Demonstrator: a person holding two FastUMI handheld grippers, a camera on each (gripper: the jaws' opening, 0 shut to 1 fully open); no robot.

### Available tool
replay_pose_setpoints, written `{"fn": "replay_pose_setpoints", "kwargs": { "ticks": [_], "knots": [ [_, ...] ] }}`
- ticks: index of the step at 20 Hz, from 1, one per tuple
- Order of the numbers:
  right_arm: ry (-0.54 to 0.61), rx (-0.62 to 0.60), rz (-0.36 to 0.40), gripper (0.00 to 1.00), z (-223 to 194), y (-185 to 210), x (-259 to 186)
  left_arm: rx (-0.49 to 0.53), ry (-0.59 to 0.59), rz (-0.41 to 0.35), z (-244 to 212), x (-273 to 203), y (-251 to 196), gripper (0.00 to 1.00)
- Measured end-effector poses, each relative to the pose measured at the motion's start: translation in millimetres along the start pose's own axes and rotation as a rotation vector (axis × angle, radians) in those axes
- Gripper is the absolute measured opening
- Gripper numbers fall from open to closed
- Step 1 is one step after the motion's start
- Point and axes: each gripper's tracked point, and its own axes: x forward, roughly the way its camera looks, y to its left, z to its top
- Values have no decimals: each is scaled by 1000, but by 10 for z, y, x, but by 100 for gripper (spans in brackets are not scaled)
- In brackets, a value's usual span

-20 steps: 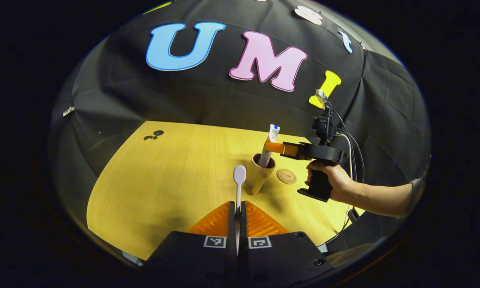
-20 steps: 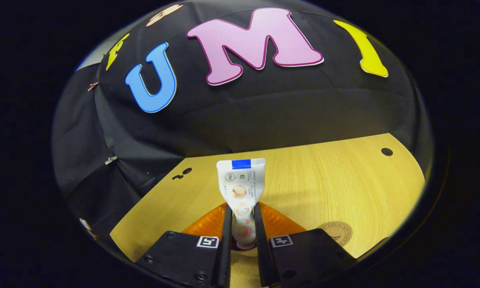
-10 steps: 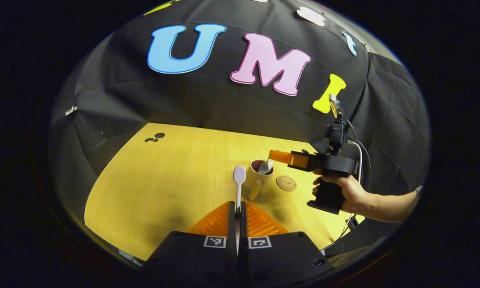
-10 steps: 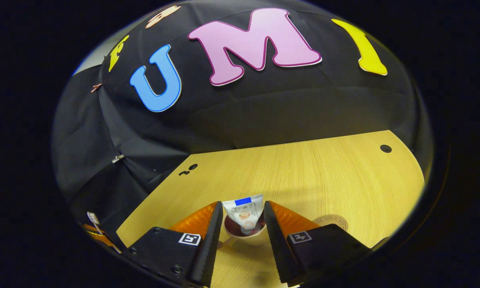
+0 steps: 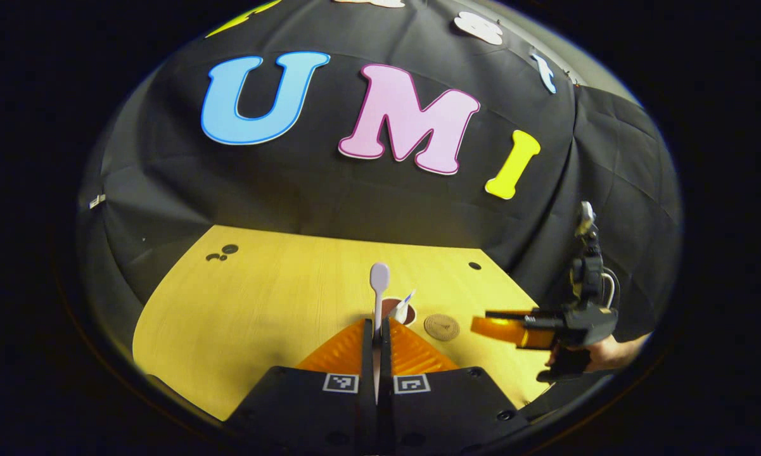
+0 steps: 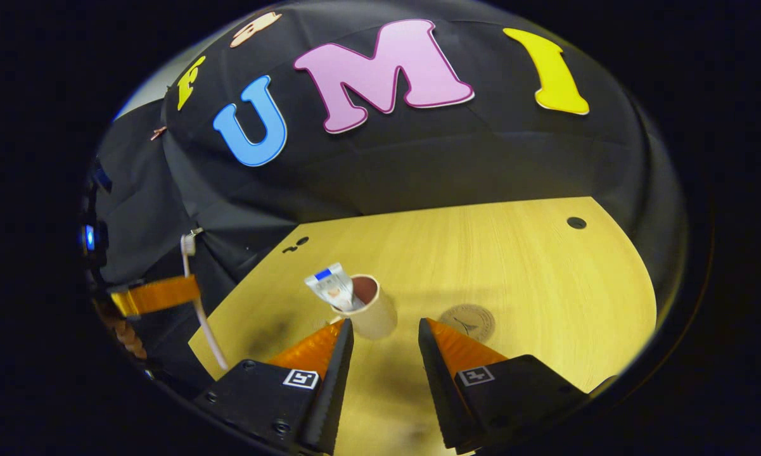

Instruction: Put the toothbrush and toothpaste on the desktop into the cup, then pick up the cup and place it on the coaster on the desktop.

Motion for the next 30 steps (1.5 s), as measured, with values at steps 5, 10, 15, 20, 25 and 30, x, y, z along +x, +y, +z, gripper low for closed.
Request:
{"fn": "replay_pose_setpoints", "kwargs": {
  "ticks": [5, 10, 15, 20, 25, 30],
  "knots": [
    [72, 43, -60, 64, -475, -246, -414, 28, -89, -35, 375, 398, -49, 6],
    [71, 77, -135, 64, -634, -407, -801, 96, -162, -122, 583, 788, -150, 6],
    [41, 122, -262, 64, -703, -600, -1141, 113, -191, -172, 653, 1215, -109, 6],
    [27, 243, -384, 64, -998, -637, -1414, 118, -208, -240, 681, 1563, -145, 6],
    [15, 325, -466, 64, -1301, -530, -1552, 125, -185, -308, 518, 1817, -234, 6],
    [0, 369, -522, 64, -1412, -492, -1636, 154, -160, -323, 305, 1988, -253, 6]
  ]
}}
